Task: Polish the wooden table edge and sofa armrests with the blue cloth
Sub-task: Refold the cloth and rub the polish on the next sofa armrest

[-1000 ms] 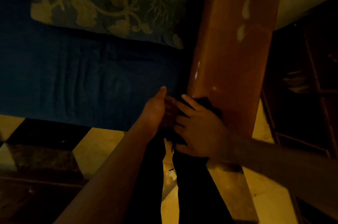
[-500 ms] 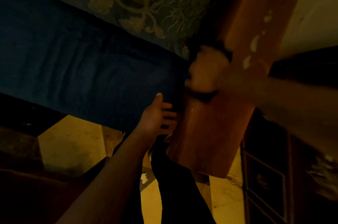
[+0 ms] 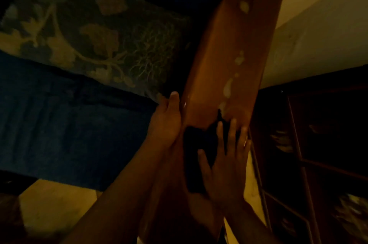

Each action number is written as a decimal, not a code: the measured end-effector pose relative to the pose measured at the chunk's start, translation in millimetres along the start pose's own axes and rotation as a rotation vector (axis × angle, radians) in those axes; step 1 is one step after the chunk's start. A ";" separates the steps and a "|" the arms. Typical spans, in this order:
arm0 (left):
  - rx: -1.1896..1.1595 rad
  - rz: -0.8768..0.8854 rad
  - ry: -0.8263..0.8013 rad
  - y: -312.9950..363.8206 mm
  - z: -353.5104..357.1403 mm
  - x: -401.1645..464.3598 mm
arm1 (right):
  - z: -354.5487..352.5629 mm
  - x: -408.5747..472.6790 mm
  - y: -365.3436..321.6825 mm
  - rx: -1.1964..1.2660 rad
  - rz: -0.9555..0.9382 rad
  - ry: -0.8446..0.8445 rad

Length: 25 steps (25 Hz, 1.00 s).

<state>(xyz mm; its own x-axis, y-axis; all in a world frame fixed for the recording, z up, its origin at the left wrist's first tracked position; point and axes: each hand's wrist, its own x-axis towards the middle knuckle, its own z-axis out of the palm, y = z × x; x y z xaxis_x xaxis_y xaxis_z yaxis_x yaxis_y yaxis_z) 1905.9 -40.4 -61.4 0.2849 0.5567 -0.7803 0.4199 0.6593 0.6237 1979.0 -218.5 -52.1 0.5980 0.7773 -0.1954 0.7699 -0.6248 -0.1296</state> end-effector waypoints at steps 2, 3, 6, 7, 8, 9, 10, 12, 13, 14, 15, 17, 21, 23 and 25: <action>0.090 0.136 0.111 16.2 16.9 8.7 | -6.8 49.9 13.1 0.013 0.060 0.016; 0.153 0.195 0.163 23.6 22.9 13.9 | -14.8 87.7 18.5 0.022 0.051 0.012; 0.245 0.296 0.274 42.8 40.6 30.2 | -38.5 208.4 27.5 -0.078 -0.282 0.012; 0.218 0.295 0.313 47.5 43.3 33.8 | -42.9 241.4 24.4 -0.097 -0.367 0.021; 0.170 0.282 0.342 49.8 43.4 35.7 | -43.5 260.2 16.4 -0.095 -0.392 0.035; 0.112 0.253 0.371 50.8 45.7 35.9 | -42.4 265.5 8.6 -0.071 -0.387 0.057; 0.061 0.217 0.398 49.5 48.9 34.3 | -40.7 257.6 5.6 -0.026 -0.410 0.077; 0.079 0.166 0.475 39.4 49.3 24.8 | -27.1 211.1 17.7 -0.011 -0.637 0.065; 0.128 0.171 0.521 35.1 47.0 18.6 | -23.0 189.0 32.7 -0.031 -0.806 0.053; 0.181 0.182 0.540 29.9 44.2 12.5 | -23.9 180.1 50.4 -0.062 -0.925 0.038; 0.224 0.194 0.534 23.9 42.3 7.4 | -25.4 185.4 65.9 -0.083 -0.964 0.041; 0.256 0.200 0.483 12.9 39.5 0.3 | -33.5 220.8 71.9 -0.128 -0.847 0.065; 0.214 0.203 0.460 -2.5 36.4 -13.5 | -46.9 275.2 32.7 -0.097 -0.355 0.062; 0.150 0.222 0.472 -10.5 35.8 -18.4 | -40.7 251.5 4.2 -0.072 -0.257 0.083; 0.077 0.225 0.509 -11.4 34.7 -26.3 | -25.0 197.1 -5.7 -0.088 -0.440 0.077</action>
<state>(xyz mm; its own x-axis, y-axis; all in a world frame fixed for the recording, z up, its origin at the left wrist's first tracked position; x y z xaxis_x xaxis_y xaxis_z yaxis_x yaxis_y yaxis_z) 1923.6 -80.1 -49.6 -0.0687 0.8657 -0.4958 0.4643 0.4676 0.7522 2098.0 -59.9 -65.6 0.2218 0.9728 -0.0668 0.9686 -0.2277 -0.1000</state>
